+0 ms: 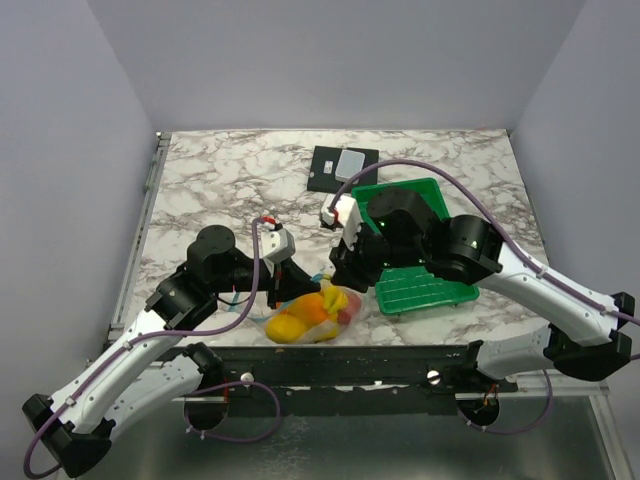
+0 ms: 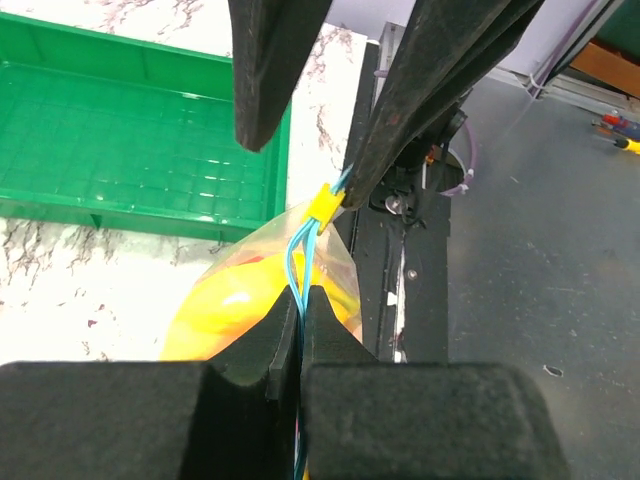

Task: Place the food in the zip-top bag and seal the zipper
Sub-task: Zip the zipper food storage bag.

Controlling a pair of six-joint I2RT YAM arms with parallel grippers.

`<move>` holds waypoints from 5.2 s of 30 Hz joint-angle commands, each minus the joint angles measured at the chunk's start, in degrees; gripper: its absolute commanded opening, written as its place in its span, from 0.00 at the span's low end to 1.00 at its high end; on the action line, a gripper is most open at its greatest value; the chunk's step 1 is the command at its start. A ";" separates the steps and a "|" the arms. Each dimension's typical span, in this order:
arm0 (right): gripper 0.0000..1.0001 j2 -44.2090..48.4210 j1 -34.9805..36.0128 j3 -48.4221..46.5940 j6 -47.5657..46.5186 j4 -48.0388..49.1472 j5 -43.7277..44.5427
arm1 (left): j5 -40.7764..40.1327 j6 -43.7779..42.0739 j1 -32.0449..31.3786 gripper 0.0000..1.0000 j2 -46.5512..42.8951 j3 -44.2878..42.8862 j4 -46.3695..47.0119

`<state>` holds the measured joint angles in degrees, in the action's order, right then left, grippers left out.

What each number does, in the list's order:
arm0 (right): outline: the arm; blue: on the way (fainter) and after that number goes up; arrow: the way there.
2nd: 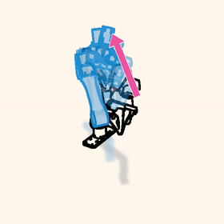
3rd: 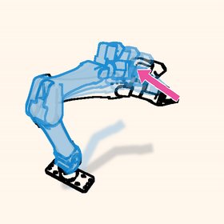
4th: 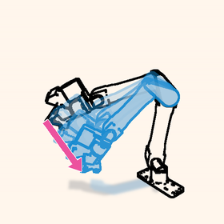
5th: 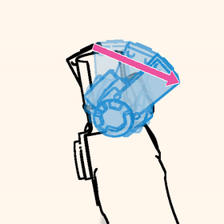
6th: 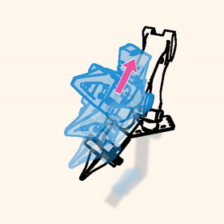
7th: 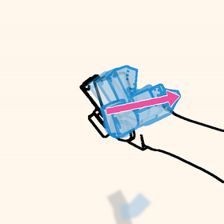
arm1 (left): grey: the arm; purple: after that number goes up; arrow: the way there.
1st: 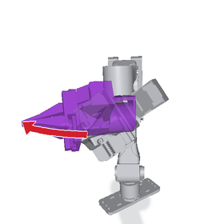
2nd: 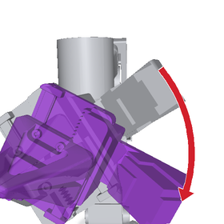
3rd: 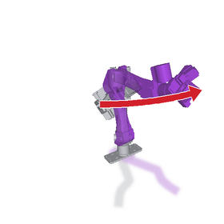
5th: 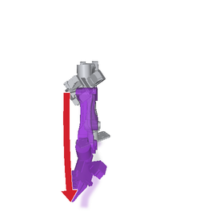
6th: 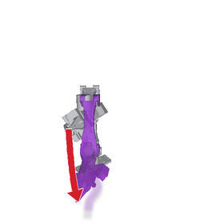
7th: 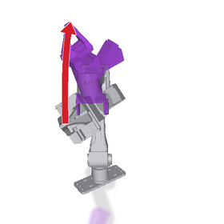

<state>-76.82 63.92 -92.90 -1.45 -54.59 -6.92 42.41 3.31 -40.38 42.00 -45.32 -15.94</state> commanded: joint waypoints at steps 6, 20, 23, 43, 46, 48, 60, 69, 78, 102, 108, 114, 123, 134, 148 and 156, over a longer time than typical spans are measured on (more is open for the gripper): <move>0.52 10.72 0.23 13.03 -6.17 14.66 -8.34 | 5.65 1.06 -0.47 0.00 -1.00 -3.30 1.09; 0.50 15.64 0.24 25.00 -5.77 30.73 -16.99 | 7.75 2.79 -0.47 0.00 -0.17 -4.42 1.06; 0.47 15.02 0.24 24.97 -5.84 31.31 -16.83 | 7.95 2.96 -0.49 0.00 -0.31 -4.58 1.10; 0.25 15.56 0.24 26.99 -5.34 31.90 -16.80 | 9.76 3.12 -0.49 0.00 -0.33 -5.31 1.01; 0.19 15.79 0.24 26.98 -5.23 32.30 -16.88 | 10.13 3.28 -0.49 0.00 -0.34 -5.07 1.00; 0.15 15.84 0.24 26.99 -5.23 32.51 -17.13 | 10.19 3.20 -0.49 0.00 -0.34 -4.81 1.02; 0.01 16.29 0.31 26.87 -5.28 31.54 -18.05 | 10.12 3.02 -0.49 0.00 -0.87 -3.45 1.09; 0.01 14.93 0.77 26.72 -4.40 31.56 -17.20 | 9.47 1.72 -0.49 0.44 -1.06 -3.81 1.20; 0.01 13.21 1.11 26.19 -3.32 31.16 -17.83 | 8.11 1.73 -0.49 0.58 -0.60 -5.55 4.35; 0.01 13.10 1.40 25.76 -2.60 30.68 -15.22 | 9.77 2.70 -0.49 0.16 -0.11 -4.10 5.91; 0.01 13.27 1.38 25.75 -2.30 30.93 -14.37 | 10.10 3.29 -0.49 0.17 -0.58 -2.83 5.92; 0.01 13.19 1.39 25.75 -2.07 31.03 -14.16 | 10.02 3.81 -0.49 0.23 -1.12 -2.23 5.94; 0.01 13.36 1.38 26.28 -1.72 31.25 -14.00 | 10.86 3.85 -0.49 0.18 -0.37 -3.18 5.86; 0.01 13.59 1.47 26.39 -1.62 31.47 -13.24 | 11.65 4.08 -0.48 0.00 0.28 -3.36 5.92; 0.01 19.83 1.52 28.01 -1.89 33.22 -8.88 | 6.76 5.38 -0.48 0.00 -3.48 -0.67 5.84; 0.01 26.94 1.47 29.95 -1.54 37.15 -5.33 | 5.94 5.74 -0.49 0.00 -4.30 0.19 5.54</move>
<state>-55.48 65.36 -62.81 -3.44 -22.76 -16.21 49.56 8.60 -40.99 38.85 -46.33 -9.02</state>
